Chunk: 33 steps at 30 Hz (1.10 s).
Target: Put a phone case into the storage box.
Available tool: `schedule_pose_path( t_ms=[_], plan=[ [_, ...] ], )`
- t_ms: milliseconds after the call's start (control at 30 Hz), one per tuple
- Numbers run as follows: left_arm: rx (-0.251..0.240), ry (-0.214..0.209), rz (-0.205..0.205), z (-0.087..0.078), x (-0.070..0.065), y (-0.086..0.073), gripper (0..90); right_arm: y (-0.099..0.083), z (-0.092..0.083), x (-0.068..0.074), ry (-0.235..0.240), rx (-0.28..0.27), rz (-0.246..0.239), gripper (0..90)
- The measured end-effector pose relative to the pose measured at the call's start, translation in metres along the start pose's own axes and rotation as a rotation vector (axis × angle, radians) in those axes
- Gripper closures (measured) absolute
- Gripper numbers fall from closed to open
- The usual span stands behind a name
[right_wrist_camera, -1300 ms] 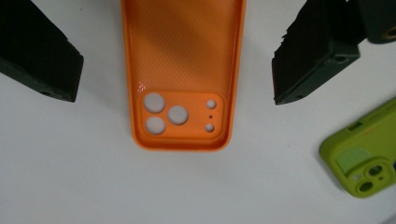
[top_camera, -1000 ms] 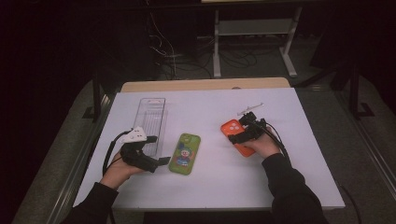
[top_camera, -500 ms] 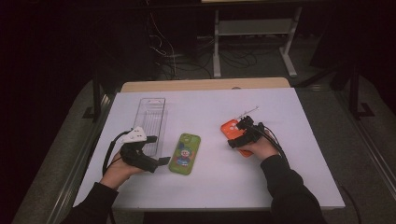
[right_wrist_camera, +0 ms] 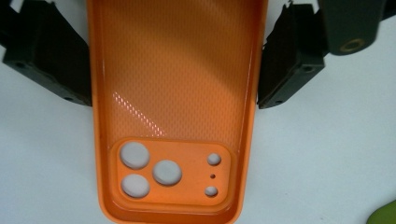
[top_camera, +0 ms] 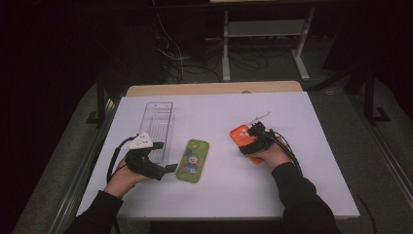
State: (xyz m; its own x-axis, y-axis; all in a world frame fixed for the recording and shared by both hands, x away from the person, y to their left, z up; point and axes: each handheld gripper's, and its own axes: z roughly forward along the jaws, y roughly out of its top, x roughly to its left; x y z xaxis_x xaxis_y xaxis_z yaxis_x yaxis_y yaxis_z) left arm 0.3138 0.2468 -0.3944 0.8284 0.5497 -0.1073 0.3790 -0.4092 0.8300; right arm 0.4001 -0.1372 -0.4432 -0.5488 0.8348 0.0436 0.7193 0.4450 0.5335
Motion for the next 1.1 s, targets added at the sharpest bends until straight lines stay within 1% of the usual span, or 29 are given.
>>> schedule_pose_path(
  t_ms=[67, 100, 133, 300, 367, 533, 567, 667, 700, 733, 767, 800, 833, 867, 933, 967, 1033, 1067, 1100],
  plan=[
    [0.002, 0.000, 0.003, 0.000, 0.000, 0.000, 0.0, 0.000, 0.000, 0.000, -0.001, 0.000, 0.000, 14.4],
    [-0.001, 0.000, -0.001, 0.000, 0.000, 0.000, 0.0, 0.000, 0.000, 0.000, -0.003, -0.003, -0.009, 14.6],
    [-0.001, 0.001, -0.001, 0.000, 0.000, 0.000, 0.0, 0.000, 0.000, 0.000, -0.001, -0.002, 0.000, 14.7],
    [0.005, 0.001, 0.001, -0.001, 0.000, 0.000, 0.0, -0.001, 0.000, -0.001, 0.002, -0.011, -0.003, 15.2],
    [0.005, 0.001, -0.001, -0.001, 0.000, 0.000, 0.0, -0.001, -0.001, -0.002, 0.005, -0.014, -0.013, 15.2],
    [0.012, -0.001, -0.003, 0.000, 0.002, 0.001, 0.0, 0.003, -0.007, -0.002, 0.029, -0.012, -0.033, 15.2],
    [0.013, -0.001, -0.004, 0.000, 0.002, 0.001, 0.0, 0.004, -0.008, -0.002, 0.027, -0.015, -0.042, 15.2],
    [0.004, -0.003, -0.009, 0.000, 0.002, 0.002, 0.0, 0.008, -0.014, -0.001, 0.037, 0.006, -0.057, 15.2],
    [0.004, -0.004, -0.005, 0.001, 0.002, 0.002, 0.0, 0.009, -0.015, -0.001, 0.043, 0.009, -0.070, 15.2],
    [0.005, -0.005, -0.007, 0.001, 0.001, 0.003, 0.0, 0.010, -0.017, -0.002, 0.047, 0.018, -0.101, 15.2],
    [0.006, -0.007, -0.004, 0.001, 0.001, 0.004, 0.0, 0.011, -0.020, -0.002, 0.057, 0.022, -0.108, 15.2],
    [0.005, -0.009, -0.015, 0.002, 0.000, 0.005, 0.0, 0.012, -0.022, -0.003, 0.061, 0.020, -0.117, 15.2],
    [0.010, -0.010, -0.007, 0.002, 0.001, 0.006, 0.0, 0.014, -0.025, -0.003, 0.065, 0.020, -0.119, 15.2],
    [0.010, -0.016, -0.006, 0.003, 0.001, 0.008, 0.0, 0.014, -0.026, -0.002, 0.069, 0.014, -0.115, 15.2],
    [0.011, -0.030, -0.008, 0.005, -0.001, 0.010, 0.0, 0.016, -0.030, -0.004, 0.083, 0.008, -0.137, 15.2],
    [0.016, -0.035, -0.002, 0.006, -0.001, 0.011, 0.0, 0.016, -0.031, -0.004, 0.089, 0.007, -0.142, 15.2],
    [0.017, -0.048, 0.007, 0.007, -0.004, 0.014, 0.0, 0.016, -0.034, -0.005, 0.102, 0.009, -0.184, 15.2],
    [0.017, -0.052, 0.011, 0.008, -0.004, 0.016, 0.0, 0.016, -0.037, -0.004, 0.114, 0.012, -0.191, 15.2],
    [0.015, -0.061, 0.014, 0.008, -0.005, 0.017, 0.0, 0.016, -0.038, -0.004, 0.116, 0.008, -0.198, 15.2]
  ],
)
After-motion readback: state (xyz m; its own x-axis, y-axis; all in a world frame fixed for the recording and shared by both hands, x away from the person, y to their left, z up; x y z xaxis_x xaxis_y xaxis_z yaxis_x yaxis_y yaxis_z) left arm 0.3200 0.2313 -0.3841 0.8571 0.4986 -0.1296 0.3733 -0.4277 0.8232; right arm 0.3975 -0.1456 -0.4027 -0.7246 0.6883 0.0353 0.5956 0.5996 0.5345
